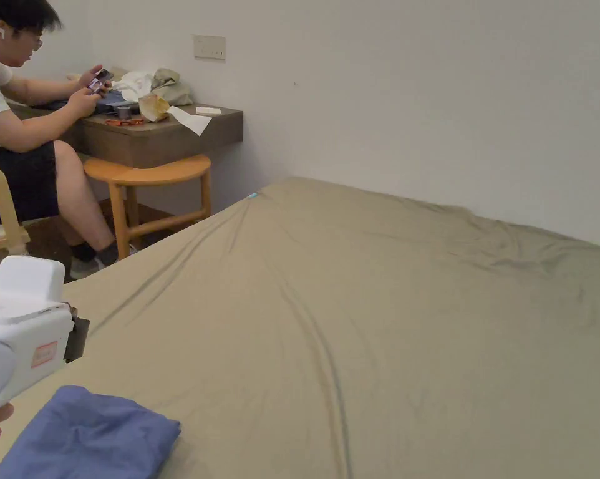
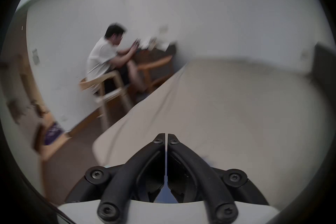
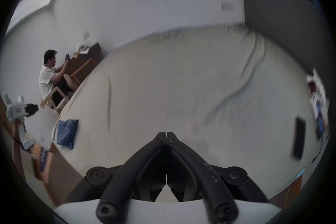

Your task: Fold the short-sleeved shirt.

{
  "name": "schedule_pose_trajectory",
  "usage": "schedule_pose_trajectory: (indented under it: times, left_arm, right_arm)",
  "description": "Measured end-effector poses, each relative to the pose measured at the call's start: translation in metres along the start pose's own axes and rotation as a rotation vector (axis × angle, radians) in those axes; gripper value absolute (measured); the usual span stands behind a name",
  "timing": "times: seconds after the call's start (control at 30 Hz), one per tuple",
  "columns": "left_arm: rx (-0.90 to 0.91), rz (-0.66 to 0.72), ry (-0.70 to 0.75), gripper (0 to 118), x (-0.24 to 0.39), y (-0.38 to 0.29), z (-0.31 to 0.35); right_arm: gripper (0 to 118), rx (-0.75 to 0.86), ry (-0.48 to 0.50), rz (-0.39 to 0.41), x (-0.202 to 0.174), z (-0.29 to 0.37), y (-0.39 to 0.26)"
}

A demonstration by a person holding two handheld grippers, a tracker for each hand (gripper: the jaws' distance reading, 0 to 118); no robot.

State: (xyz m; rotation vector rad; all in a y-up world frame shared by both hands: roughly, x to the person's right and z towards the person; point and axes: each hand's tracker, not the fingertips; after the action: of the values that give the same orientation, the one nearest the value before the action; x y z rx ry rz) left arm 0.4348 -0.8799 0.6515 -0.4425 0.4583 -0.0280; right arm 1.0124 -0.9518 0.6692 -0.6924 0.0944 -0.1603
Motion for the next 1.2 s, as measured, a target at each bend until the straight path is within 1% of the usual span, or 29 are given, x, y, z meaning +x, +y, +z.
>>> schedule_pose_trajectory:
  times: [0.03, 0.07, 0.17, 0.2, 0.23, 0.3, 0.33, 0.4, 0.43, 0.5, 0.57, 0.63, 0.7, 0.77, 0.8, 0.83, 0.87, 0.9, 0.93, 0.97, 1.0, 1.03, 1.07, 1.1, 1.13, 1.17, 1.2]
  left_arm:
    - [0.071, 0.091, -0.116, 1, 0.014, 0.002, 0.019]
    - [0.146, 0.144, -0.173, 1, 0.033, 0.006, 0.034]
    - [0.305, 0.218, -0.266, 1, 0.082, 0.009, 0.071]
    - [0.34, 0.223, -0.288, 1, 0.1, 0.01, 0.08]
    - [0.376, 0.212, -0.283, 1, 0.118, 0.007, 0.09]
    - [0.446, 0.139, -0.274, 1, 0.156, 0.002, 0.105]
    - [0.453, 0.101, -0.294, 1, 0.174, -0.002, 0.111]
    - [0.45, 0.09, -0.42, 1, 0.196, -0.013, 0.119]
    - [0.426, 0.073, -0.452, 2, 0.208, -0.017, 0.123]
    - [0.404, 0.048, -0.429, 2, 0.228, -0.028, 0.129]
    - [0.397, 0.028, -0.4, 3, 0.241, -0.04, 0.134]
    - [0.369, 0.028, -0.403, 3, 0.244, -0.044, 0.133]
    - [0.341, 0.019, -0.433, 3, 0.241, -0.043, 0.129]
    - [0.348, 0.022, -0.405, 3, 0.24, -0.042, 0.131]
    - [0.364, 0.032, -0.395, 3, 0.237, -0.042, 0.131]
    - [0.368, 0.036, -0.4, 5, 0.234, -0.041, 0.132]
    - [0.369, 0.039, -0.408, 9, 0.232, -0.039, 0.136]
    - [0.369, 0.038, -0.419, 14, 0.23, -0.039, 0.137]
    - [0.367, 0.031, -0.429, 28, 0.229, -0.039, 0.137]
    - [0.359, 0.012, -0.444, 49, 0.228, -0.039, 0.138]
    - [0.358, 0.004, -0.447, 74, 0.229, -0.04, 0.14]
    - [0.355, -0.004, -0.44, 100, 0.231, -0.041, 0.141]
    - [0.354, -0.014, -0.43, 116, 0.233, -0.042, 0.141]
    - [0.359, -0.019, -0.425, 118, 0.235, -0.043, 0.141]
    - [0.363, -0.025, -0.426, 118, 0.235, -0.045, 0.144]
    - [0.384, -0.03, -0.447, 118, 0.236, -0.045, 0.147]
    - [0.382, -0.035, -0.436, 118, 0.239, -0.044, 0.15]
  right_arm:
    - [2, 0.08, -0.027, 0.032, 0.001, 0.011, 0.008]
    - [2, 0.162, -0.035, 0.051, 0.003, 0.021, 0.016]
    - [2, 0.385, -0.001, 0.041, 0.013, 0.053, 0.031]
    - [2, 0.452, -0.006, 0.047, 0.016, 0.062, 0.035]
    - [2, 0.511, -0.024, 0.07, 0.018, 0.071, 0.038]
    - [2, 0.593, -0.104, 0.128, 0.021, 0.083, 0.041]
    - [2, 0.627, -0.152, 0.148, 0.022, 0.087, 0.041]
    - [2, 0.669, -0.202, 0.167, 0.026, 0.093, 0.038]
    - [2, 0.679, -0.218, 0.159, 0.029, 0.094, 0.034]
    - [2, 0.669, -0.215, 0.149, 0.036, 0.093, 0.027]
    - [2, 0.657, -0.241, 0.148, 0.041, 0.092, 0.017]
    - [2, 0.645, -0.274, 0.16, 0.043, 0.09, 0.01]
    - [2, 0.624, -0.277, 0.163, 0.044, 0.087, 0.007]
    - [2, 0.619, -0.269, 0.165, 0.044, 0.085, 0.006]
    - [3, 0.616, -0.267, 0.166, 0.042, 0.083, 0.006]
    - [7, 0.616, -0.269, 0.166, 0.041, 0.082, 0.006]
    - [13, 0.616, -0.278, 0.17, 0.039, 0.081, 0.006]
    - [22, 0.613, -0.279, 0.18, 0.037, 0.081, 0.006]
    - [43, 0.611, -0.284, 0.185, 0.036, 0.08, 0.007]
    - [61, 0.605, -0.286, 0.194, 0.034, 0.079, 0.007]
    - [75, 0.584, -0.279, 0.213, 0.033, 0.078, 0.008]
    - [86, 0.575, -0.277, 0.223, 0.031, 0.076, 0.007]
    - [91, 0.575, -0.274, 0.232, 0.03, 0.075, 0.006]
    - [94, 0.578, -0.268, 0.234, 0.029, 0.075, 0.004]
    - [100, 0.58, -0.256, 0.231, 0.028, 0.075, 0.004]
    - [103, 0.58, -0.242, 0.223, 0.028, 0.075, 0.003]
    - [107, 0.578, -0.231, 0.216, 0.028, 0.076, 0.003]
